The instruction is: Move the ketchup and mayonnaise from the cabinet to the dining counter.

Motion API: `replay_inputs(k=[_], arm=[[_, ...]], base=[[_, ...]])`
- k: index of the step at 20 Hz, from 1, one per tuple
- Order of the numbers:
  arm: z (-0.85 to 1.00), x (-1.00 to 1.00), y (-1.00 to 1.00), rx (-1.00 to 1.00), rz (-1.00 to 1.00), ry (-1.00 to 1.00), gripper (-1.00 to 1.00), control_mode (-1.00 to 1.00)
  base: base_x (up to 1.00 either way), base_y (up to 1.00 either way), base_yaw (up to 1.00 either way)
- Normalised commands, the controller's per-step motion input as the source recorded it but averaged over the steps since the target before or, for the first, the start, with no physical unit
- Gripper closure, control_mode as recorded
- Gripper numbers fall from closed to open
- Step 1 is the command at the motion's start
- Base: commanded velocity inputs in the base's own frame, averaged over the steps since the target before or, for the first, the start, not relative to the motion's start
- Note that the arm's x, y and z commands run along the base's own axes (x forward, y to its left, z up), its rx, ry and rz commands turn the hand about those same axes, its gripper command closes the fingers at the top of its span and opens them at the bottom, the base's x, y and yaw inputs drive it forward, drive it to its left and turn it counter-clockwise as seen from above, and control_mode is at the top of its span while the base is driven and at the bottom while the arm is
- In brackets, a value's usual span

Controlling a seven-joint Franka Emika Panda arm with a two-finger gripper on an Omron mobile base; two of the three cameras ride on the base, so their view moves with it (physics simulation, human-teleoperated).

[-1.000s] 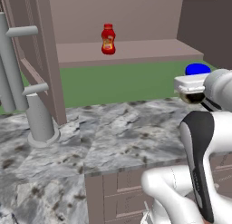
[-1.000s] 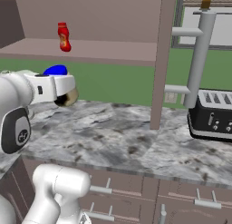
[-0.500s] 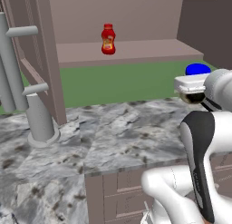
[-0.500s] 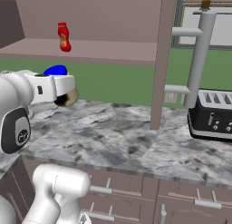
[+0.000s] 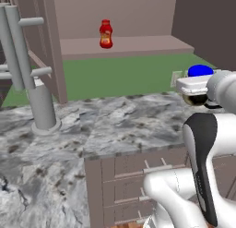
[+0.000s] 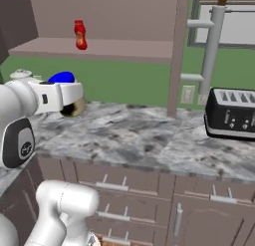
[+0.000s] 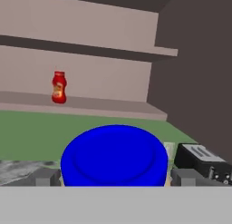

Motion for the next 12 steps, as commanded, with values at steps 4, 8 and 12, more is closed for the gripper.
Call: replay_inputs(k=[4, 8, 12], arm=[[0.0, 0.0, 0.0, 0.0, 0.0, 0.0, 1.0, 1.0], [0.0, 0.0, 0.0, 0.0, 0.0, 0.0, 1.0, 1.0], [0.0, 0.0, 0.0, 0.0, 0.0, 0.0, 1.0, 1.0]], base=[[-0.76, -0.03, -0.03], [-0.21, -0.1, -0.07], [-0.09, -0.26, -0.13]])
